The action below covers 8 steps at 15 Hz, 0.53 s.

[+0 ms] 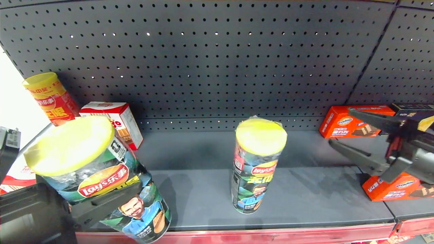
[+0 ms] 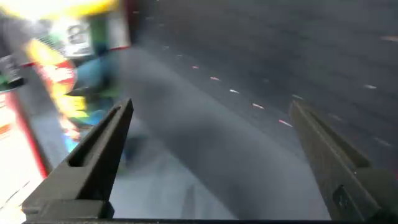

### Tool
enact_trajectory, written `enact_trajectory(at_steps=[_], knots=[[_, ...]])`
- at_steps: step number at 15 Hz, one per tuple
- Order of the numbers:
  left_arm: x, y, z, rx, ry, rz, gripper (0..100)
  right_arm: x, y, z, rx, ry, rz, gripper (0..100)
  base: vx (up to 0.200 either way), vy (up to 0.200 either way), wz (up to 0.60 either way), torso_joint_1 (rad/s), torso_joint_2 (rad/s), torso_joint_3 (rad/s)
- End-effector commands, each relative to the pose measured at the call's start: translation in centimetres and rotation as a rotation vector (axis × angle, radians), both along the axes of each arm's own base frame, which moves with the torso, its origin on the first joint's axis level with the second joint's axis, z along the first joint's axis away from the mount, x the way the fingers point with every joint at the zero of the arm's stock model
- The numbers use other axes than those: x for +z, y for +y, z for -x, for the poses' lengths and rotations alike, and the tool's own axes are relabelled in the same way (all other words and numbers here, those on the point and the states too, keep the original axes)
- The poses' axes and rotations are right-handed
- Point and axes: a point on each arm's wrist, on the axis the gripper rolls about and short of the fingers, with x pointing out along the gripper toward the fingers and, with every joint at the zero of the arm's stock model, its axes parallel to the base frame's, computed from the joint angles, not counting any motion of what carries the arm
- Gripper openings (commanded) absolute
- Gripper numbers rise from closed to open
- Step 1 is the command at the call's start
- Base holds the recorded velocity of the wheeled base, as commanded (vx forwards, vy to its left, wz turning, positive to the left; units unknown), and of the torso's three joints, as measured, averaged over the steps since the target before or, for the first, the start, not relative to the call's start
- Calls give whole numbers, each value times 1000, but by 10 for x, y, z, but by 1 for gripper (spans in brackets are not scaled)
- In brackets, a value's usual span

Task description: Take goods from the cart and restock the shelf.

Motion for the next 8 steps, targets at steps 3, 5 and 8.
enact_trajectory(at_steps=[3, 5, 8], knots=[[-2, 0, 1, -4, 6, -2, 0, 11, -40, 99, -228, 6, -86, 100, 0, 0, 0, 0, 0, 0], [-3, 1, 2, -4, 7, -3, 0, -13, -43, 133, -302, 47, -114, 100, 0, 0, 0, 0, 0, 0], [-1, 1, 2, -4, 1, -1, 0, -33, -44, 165, -395, 103, -158, 100, 0, 0, 0, 0, 0, 0]])
